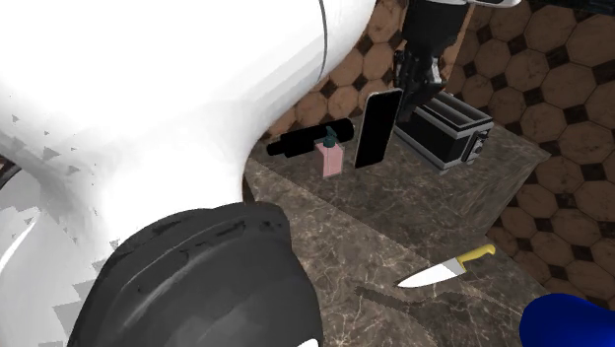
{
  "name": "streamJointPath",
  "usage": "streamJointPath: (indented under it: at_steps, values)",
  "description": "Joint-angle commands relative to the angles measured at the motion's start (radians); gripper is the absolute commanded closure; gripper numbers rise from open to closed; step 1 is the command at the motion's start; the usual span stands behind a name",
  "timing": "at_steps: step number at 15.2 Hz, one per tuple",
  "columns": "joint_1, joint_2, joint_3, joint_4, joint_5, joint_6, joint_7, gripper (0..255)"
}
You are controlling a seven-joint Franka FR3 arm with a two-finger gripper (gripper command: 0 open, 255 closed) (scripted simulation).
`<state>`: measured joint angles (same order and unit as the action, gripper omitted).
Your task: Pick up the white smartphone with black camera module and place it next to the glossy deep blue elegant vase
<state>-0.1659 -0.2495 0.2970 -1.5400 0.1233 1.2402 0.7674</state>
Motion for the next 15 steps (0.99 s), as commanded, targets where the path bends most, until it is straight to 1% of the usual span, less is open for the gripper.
streamJointPath:
  at_steps: [1,8,15]
  values:
    - [-0.019,-0.015,-0.039,-0.011,-0.009,-0.008,-0.062,255]
    - [-0.078,-0.044,-0.163,-0.046,-0.051,-0.016,-0.253,255]
    - [-0.138,-0.017,-0.280,-0.022,-0.101,-0.020,-0.439,255]
